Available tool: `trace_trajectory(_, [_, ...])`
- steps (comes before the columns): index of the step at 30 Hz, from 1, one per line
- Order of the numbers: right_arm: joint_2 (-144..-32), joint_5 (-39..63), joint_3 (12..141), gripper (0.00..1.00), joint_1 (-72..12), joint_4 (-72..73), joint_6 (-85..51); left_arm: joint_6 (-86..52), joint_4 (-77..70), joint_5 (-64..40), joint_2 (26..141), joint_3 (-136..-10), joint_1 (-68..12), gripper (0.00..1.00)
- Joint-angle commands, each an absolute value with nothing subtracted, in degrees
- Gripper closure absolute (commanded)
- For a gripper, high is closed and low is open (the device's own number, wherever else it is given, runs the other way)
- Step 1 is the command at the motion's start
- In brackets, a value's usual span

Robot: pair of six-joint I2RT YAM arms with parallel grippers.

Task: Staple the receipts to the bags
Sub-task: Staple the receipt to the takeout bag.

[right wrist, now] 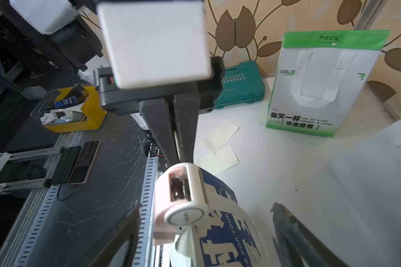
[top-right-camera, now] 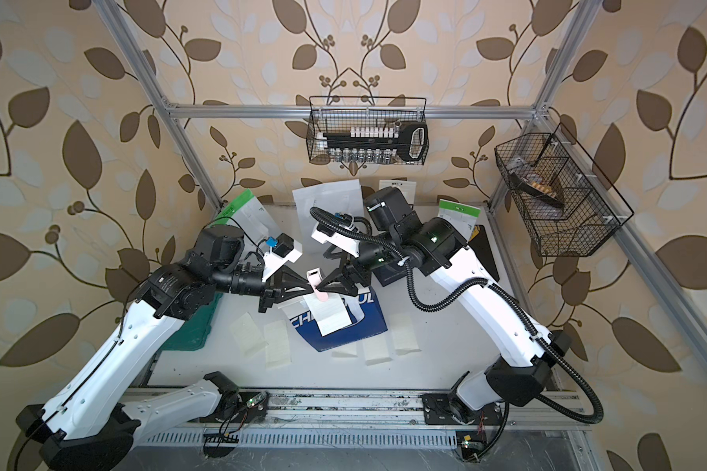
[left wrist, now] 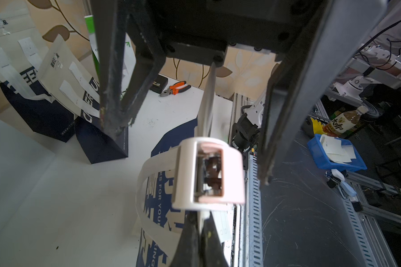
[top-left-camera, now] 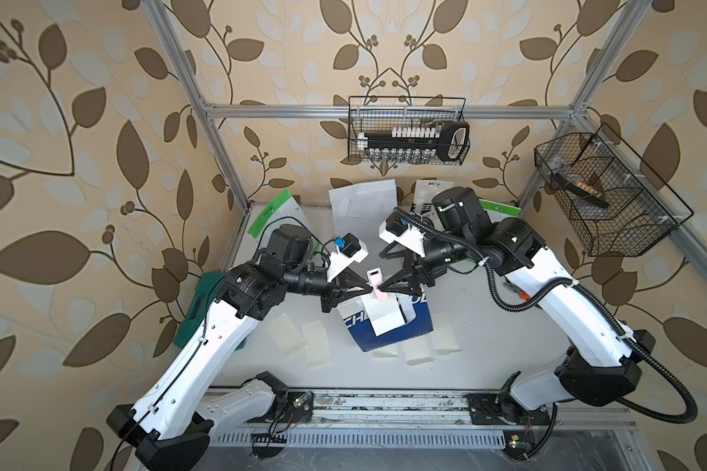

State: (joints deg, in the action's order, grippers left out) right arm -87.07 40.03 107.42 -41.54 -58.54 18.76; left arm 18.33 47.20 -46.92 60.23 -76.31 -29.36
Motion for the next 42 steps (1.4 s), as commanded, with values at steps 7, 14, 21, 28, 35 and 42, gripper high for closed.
trace_trajectory(7, [-89.5,47.9,108.5,0.13,-42.3,-63.5,26.6,17.3,43.4,-45.0,59.0,-78.0,-30.2,1.0])
trace_trajectory(14, [-91.5,41.3,112.1,0.12,-43.9,-67.7,30.7,20.1,47.3,-48.2,59.6,-79.5,-30.5,1.0])
trace_trajectory(21, [-93.7,39.4,118.4,0.12,-44.0,-73.4,35.0,21.9,49.5,-45.1,60.5,-79.8,-32.4,1.0])
trace_trajectory(28, [-97.6,39.2,121.7,0.13,-45.1,-78.1,37.8,21.9,49.3,-41.3,61.0,-80.4,-33.7,1.0])
trace_trajectory(35, [-100.2,39.6,120.9,0.24,-46.5,-78.1,38.1,19.9,46.1,-41.8,59.0,-79.9,-33.7,1.0])
trace_trajectory(42, [-97.9,39.3,113.7,0.24,-47.3,-69.4,34.7,18.3,43.2,-40.1,57.3,-79.1,-33.7,1.0])
